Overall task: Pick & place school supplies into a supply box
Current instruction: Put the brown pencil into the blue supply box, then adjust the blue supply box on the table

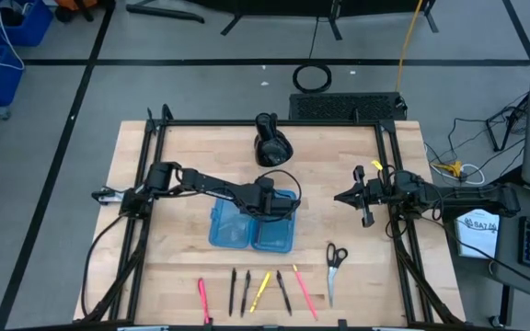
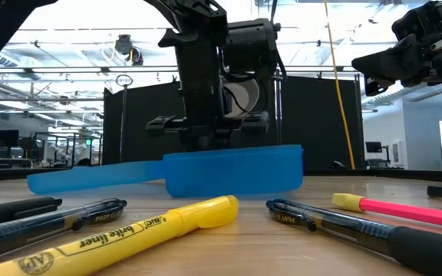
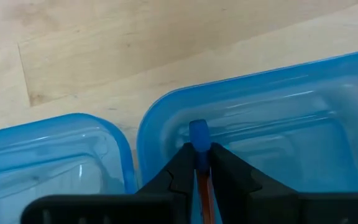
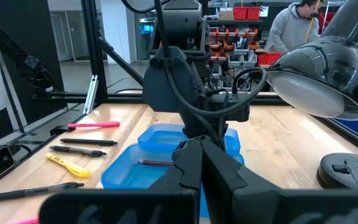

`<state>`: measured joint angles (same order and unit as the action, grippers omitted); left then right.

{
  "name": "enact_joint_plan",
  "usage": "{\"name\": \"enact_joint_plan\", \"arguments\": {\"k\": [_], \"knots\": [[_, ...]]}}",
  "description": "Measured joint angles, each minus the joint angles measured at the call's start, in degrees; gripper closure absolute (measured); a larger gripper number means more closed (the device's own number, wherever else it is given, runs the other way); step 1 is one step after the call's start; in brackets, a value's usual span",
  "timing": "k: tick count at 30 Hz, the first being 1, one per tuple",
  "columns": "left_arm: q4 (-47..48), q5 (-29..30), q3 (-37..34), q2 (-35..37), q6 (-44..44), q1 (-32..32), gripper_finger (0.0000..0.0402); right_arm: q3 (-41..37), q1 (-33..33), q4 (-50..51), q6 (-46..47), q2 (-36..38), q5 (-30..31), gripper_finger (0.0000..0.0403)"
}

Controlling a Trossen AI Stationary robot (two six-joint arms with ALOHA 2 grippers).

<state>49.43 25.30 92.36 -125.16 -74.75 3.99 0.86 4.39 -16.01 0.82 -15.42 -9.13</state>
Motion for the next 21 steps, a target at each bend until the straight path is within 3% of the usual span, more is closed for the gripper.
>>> {"name": "enact_joint_plan", "arguments": {"k": [16,21], "knots": [[0.0,0.3,0.0,2.2,3.5,0.4,0.0246,0.0,0.0,0.0,0.0,0.0,0.0,0.0403],[0.3,0.0,2.1,6.3,12.3,1.4,0.0245,0.0,0.0,0.0,0.0,0.0,0.0,0.0403]]}}
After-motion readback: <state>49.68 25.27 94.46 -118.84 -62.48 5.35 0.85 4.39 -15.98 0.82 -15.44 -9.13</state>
